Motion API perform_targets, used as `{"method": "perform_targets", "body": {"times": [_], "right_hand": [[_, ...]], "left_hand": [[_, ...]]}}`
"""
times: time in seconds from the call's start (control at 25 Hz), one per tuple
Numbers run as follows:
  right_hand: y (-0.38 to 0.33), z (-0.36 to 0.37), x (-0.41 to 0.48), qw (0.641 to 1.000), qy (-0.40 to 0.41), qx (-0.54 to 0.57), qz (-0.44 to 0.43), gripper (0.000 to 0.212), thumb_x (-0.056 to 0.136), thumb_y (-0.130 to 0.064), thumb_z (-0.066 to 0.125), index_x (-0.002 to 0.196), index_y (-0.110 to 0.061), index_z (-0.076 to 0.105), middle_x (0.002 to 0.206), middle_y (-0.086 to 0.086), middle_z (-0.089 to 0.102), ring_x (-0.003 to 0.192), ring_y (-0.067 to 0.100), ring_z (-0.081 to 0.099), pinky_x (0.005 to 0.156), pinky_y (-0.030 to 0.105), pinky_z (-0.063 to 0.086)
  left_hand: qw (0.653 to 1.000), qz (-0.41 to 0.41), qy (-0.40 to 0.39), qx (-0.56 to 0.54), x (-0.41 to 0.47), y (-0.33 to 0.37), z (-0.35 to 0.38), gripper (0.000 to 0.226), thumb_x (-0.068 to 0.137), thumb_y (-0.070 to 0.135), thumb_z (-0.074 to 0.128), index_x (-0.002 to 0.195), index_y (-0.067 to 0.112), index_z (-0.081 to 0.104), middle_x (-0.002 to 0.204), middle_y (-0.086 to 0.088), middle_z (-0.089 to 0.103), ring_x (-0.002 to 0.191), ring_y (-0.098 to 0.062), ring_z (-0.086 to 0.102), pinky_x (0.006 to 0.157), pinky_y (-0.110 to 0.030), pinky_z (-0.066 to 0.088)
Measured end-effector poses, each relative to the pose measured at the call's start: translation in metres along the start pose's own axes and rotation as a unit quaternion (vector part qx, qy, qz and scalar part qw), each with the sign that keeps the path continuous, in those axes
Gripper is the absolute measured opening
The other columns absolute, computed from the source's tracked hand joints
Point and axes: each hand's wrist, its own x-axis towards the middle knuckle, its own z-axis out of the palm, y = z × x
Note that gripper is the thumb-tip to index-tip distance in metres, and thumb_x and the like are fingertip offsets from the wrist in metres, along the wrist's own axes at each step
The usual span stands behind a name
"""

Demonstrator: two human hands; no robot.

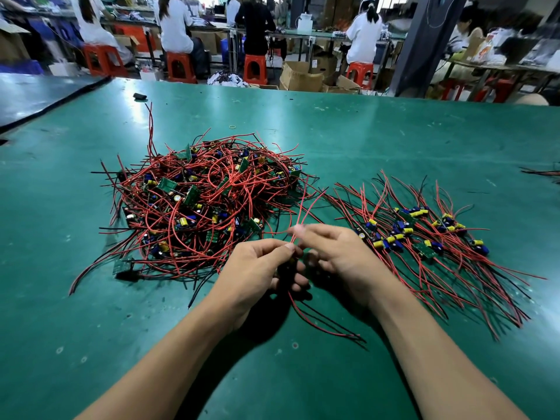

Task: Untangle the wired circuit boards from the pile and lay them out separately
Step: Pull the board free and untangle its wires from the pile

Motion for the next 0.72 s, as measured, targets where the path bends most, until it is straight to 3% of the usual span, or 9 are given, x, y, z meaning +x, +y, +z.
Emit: {"method": "perform_targets", "body": {"times": [0.12, 0.2, 0.36, 0.44, 0.6, 0.72], "right_hand": [[0.000, 0.011, -0.007, 0.999, -0.039, -0.011, -0.002, 0.026, 0.089, -0.025, 0.074, 0.091, 0.001, 0.073, 0.066, 0.009, 0.062, 0.048, 0.014, 0.056, 0.045, 0.022, 0.049], [-0.002, 0.010, -0.006, 1.000, 0.008, -0.009, 0.003, 0.018, 0.089, -0.025, 0.074, 0.087, -0.007, 0.077, 0.062, 0.010, 0.060, 0.045, 0.015, 0.054, 0.043, 0.020, 0.046], [-0.001, 0.001, 0.003, 0.990, 0.128, -0.048, -0.028, 0.018, 0.094, -0.028, 0.069, 0.087, -0.016, 0.079, 0.050, 0.000, 0.041, 0.039, 0.010, 0.032, 0.041, 0.015, 0.025], [-0.003, -0.006, 0.007, 0.982, 0.177, -0.038, -0.050, 0.019, 0.097, -0.025, 0.065, 0.088, -0.014, 0.077, 0.047, -0.005, 0.042, 0.039, 0.008, 0.034, 0.040, 0.016, 0.025], [-0.009, -0.017, 0.010, 0.972, 0.216, 0.059, -0.071, 0.022, 0.098, -0.021, 0.064, 0.084, -0.008, 0.073, 0.055, -0.008, 0.047, 0.040, 0.006, 0.036, 0.039, 0.018, 0.028], [-0.015, -0.019, 0.011, 0.967, 0.195, 0.164, -0.030, 0.025, 0.096, -0.023, 0.066, 0.078, -0.006, 0.067, 0.057, -0.005, 0.043, 0.038, 0.004, 0.032, 0.036, 0.017, 0.025]], "left_hand": [[1.000, -0.014, -0.001, -0.005, 0.000, 0.003, -0.001, 0.027, 0.097, 0.005, 0.054, 0.078, 0.004, 0.073, 0.069, -0.019, 0.069, 0.052, -0.024, 0.065, 0.051, -0.028, 0.058], [0.999, -0.030, -0.010, 0.006, -0.001, 0.005, -0.003, 0.023, 0.096, 0.005, 0.055, 0.079, 0.000, 0.072, 0.068, -0.020, 0.067, 0.051, -0.025, 0.063, 0.049, -0.027, 0.056], [0.997, -0.058, -0.044, 0.018, -0.003, 0.007, -0.001, 0.019, 0.094, 0.004, 0.057, 0.081, -0.004, 0.069, 0.065, -0.019, 0.063, 0.047, -0.024, 0.059, 0.045, -0.024, 0.051], [0.995, -0.064, -0.067, 0.038, -0.004, 0.007, -0.001, 0.020, 0.094, 0.006, 0.058, 0.079, -0.001, 0.069, 0.064, -0.017, 0.063, 0.047, -0.022, 0.058, 0.045, -0.023, 0.049], [0.992, -0.058, -0.089, 0.066, -0.006, 0.009, -0.002, 0.022, 0.094, 0.008, 0.058, 0.077, 0.003, 0.070, 0.065, -0.014, 0.066, 0.049, -0.021, 0.060, 0.046, -0.019, 0.046], [0.992, -0.057, -0.094, 0.068, -0.007, 0.011, -0.004, 0.022, 0.094, 0.009, 0.058, 0.077, 0.004, 0.071, 0.067, -0.014, 0.067, 0.051, -0.021, 0.062, 0.048, -0.020, 0.045]]}}
